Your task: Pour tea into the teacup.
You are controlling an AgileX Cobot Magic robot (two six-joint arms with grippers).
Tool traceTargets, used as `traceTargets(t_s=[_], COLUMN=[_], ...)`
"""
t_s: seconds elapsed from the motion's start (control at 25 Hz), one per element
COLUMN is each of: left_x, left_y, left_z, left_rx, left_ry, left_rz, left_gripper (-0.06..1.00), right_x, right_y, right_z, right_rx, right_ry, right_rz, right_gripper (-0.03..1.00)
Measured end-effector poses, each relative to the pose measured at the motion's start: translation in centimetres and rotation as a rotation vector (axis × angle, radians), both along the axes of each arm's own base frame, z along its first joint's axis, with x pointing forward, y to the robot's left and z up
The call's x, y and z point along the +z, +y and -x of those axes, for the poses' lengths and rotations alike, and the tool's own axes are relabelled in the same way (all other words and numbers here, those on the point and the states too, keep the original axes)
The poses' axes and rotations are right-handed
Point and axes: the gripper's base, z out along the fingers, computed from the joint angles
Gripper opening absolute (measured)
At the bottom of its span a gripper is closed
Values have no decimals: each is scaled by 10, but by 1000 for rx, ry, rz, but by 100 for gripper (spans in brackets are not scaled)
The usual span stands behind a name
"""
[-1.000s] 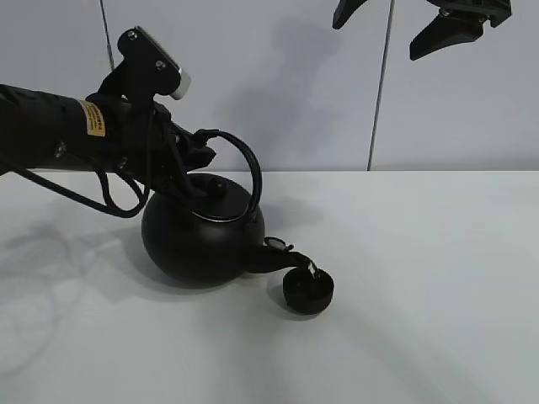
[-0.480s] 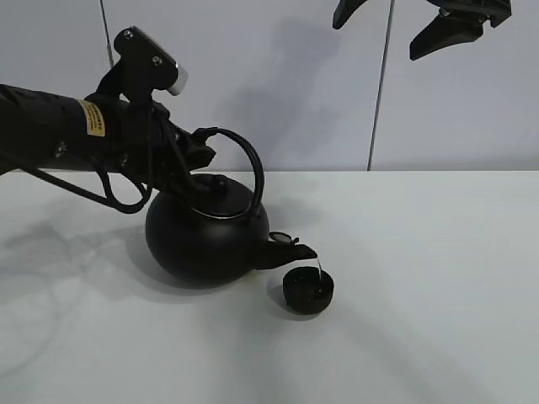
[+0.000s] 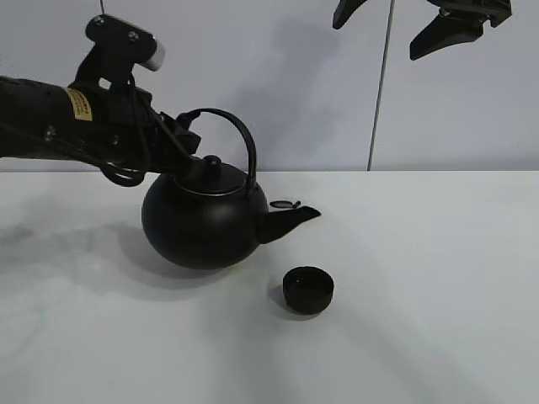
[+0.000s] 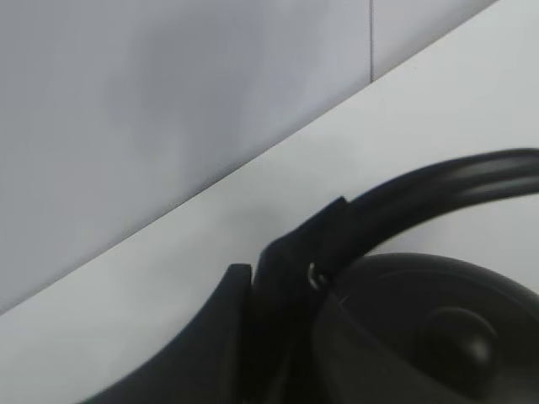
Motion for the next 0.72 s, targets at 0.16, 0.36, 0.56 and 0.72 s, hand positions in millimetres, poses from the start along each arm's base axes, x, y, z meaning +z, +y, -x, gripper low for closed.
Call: traceTargets(t_s=[0.16,0.36,0.56,0.72], left_x=[2,-14,-23,-25], left_y=[12,25,35,38], left_z=[11,30,43,48], left_rx=[96,157,195,206], left_ry=[46,75,62,43], left_rz=[63,97,108,107], left_gripper=[10,10,10,10], right_x=[0,0,0,0], right_y=[0,0,0,0], right_z=[0,0,0,0], right_rx=[0,0,0,0], right_ry=[0,0,0,-1], right_rz=[0,0,0,0], right_gripper=[65,65,65,65])
